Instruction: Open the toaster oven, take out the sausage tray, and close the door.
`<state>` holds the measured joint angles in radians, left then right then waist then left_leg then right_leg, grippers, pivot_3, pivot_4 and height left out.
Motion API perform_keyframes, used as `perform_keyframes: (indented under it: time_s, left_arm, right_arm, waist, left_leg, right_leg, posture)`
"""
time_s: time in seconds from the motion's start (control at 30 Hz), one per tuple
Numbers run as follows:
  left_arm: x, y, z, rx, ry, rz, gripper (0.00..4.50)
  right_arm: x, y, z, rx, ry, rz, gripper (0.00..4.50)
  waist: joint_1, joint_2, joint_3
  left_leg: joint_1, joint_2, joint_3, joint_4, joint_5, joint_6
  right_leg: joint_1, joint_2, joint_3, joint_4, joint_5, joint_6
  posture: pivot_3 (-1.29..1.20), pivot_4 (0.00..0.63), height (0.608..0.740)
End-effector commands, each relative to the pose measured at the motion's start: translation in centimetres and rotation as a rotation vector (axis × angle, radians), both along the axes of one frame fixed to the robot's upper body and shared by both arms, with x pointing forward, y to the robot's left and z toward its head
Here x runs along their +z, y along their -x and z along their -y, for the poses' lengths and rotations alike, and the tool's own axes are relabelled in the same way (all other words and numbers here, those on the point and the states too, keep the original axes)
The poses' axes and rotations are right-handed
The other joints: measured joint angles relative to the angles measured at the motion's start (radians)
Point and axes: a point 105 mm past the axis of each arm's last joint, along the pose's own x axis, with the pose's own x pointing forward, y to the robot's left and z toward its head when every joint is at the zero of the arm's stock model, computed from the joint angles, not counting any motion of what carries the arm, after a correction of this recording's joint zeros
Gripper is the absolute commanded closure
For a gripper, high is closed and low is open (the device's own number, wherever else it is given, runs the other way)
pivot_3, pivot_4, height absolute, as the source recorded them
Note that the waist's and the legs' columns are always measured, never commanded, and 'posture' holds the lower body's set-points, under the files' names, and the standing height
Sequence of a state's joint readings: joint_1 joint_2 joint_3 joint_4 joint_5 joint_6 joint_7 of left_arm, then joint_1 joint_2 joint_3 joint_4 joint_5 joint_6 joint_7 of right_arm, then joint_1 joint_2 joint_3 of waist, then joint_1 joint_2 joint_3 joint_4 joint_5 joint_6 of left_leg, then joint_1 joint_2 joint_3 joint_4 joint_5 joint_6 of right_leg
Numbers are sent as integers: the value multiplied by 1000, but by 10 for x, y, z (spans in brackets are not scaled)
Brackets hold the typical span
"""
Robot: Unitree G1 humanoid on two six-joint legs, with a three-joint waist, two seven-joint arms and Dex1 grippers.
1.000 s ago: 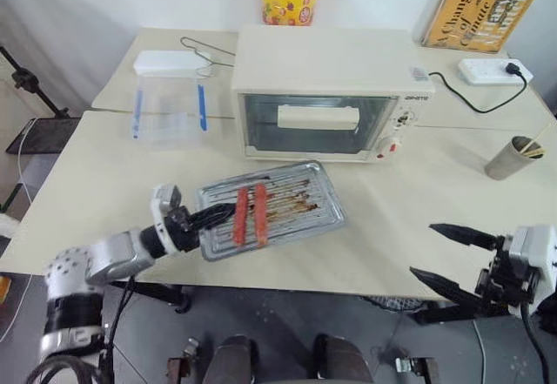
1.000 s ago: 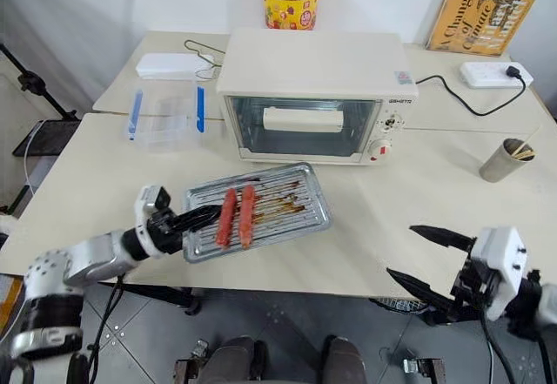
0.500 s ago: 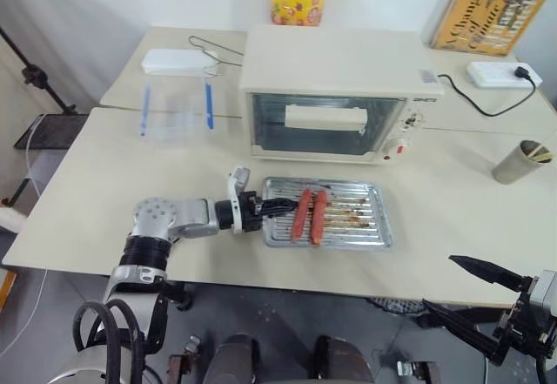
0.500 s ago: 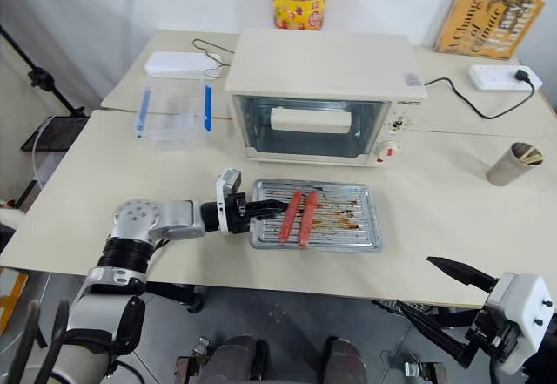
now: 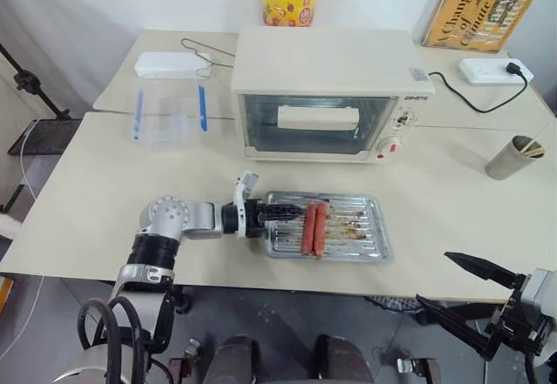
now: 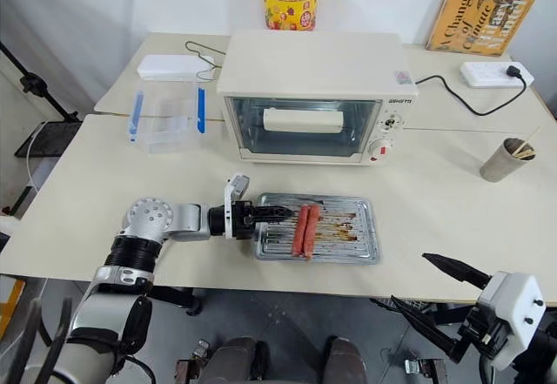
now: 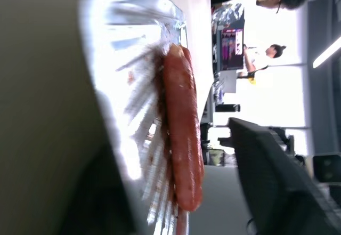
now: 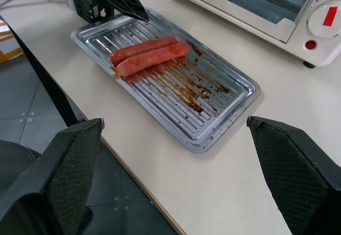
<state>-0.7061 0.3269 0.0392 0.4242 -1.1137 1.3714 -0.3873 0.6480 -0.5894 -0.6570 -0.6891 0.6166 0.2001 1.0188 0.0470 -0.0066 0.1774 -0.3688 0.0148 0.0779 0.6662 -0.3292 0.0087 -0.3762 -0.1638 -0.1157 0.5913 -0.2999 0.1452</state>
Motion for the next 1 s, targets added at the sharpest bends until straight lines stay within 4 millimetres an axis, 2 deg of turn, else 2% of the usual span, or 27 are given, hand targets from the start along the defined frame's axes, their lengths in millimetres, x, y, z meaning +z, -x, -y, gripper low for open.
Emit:
perform_keyframes:
  time_s: [0.03,0.1,0.2,0.33,0.4,0.47,0.5,0.53,0.6,0.67,0.83,1.0]
  left_arm:
    - [3,1,-15,36,-42,81,578]
    - [9,4,-30,39,-99,206,47]
    - [18,11,-51,25,-150,349,47]
    - [11,27,-78,-99,-355,579,47]
    - [20,31,-91,-110,-324,697,47]
    - [42,34,-118,-57,-325,1079,47]
    - [46,39,-127,-64,-360,1232,47]
    - [44,51,-138,-147,-385,1318,47]
    - [44,68,-156,-193,-379,1346,47]
    - [48,75,-161,-217,-368,1410,47]
    - [67,64,-166,-72,-405,1478,47]
    - [60,64,-162,-69,-376,1403,47]
  right_arm:
    - [0,-3,-2,41,7,5,0]
    - [-1,-6,-2,61,11,1,0]
    - [-3,-11,0,80,15,-9,0]
    - [-4,-16,3,102,20,-18,0]
    - [0,-23,5,105,8,-7,0]
    - [9,-31,4,137,-24,16,0]
    - [13,-33,2,158,-35,21,0]
    - [16,-33,-3,201,-44,-1,0]
    - [20,-34,-11,260,-38,-14,0]
    - [26,-38,-14,281,-42,17,0]
    - [32,-44,-21,322,-39,59,0]
    - [29,-49,-23,340,-26,69,0]
  waist:
    - [-3,0,0]
    - [-9,0,0]
    - [-26,0,0]
    - [-23,1,0]
    - [-22,1,0]
    - [-22,1,1]
    - [-24,1,1]
    - [-25,1,1]
    - [-23,1,1]
    - [-22,2,1]
    - [-6,2,2]
    - [-10,2,2]
  left_leg:
    - [0,0,-1,0,0,0]
    - [0,0,-2,0,0,0]
    - [1,1,-3,-1,0,0]
    - [1,1,-2,-1,0,0]
    - [1,1,-3,-1,0,-1]
    - [0,1,-3,-1,-1,-1]
    - [0,2,-2,-1,-1,-1]
    - [-1,2,-2,-1,-2,-1]
    - [-2,3,0,-2,-2,-1]
    - [-2,4,0,-2,-2,-1]
    - [-2,6,-2,1,-3,2]
    - [-2,4,-1,2,-4,3]
  right_leg:
    - [0,0,0,0,0,0]
    - [0,0,0,0,0,0]
    - [-1,2,2,1,0,0]
    - [-2,2,2,0,0,-1]
    - [-2,1,3,0,0,-1]
    - [-2,1,3,-1,0,-1]
    - [-3,0,3,-1,0,-1]
    - [-5,-1,3,-1,-1,-1]
    - [-7,0,3,-1,-1,-3]
    - [-8,0,1,0,-2,-4]
    - [-4,-2,0,0,1,-1]
    - [-2,-1,0,-1,2,0]
  posture:
    - [0,150,740]
    - [0,150,740]
    - [0,150,740]
    - [0,150,740]
    - [0,150,740]
    - [0,150,740]
    - [0,150,740]
    - [0,150,740]
    - [0,150,740]
    - [0,150,740]
    - [0,150,740]
    - [0,150,740]
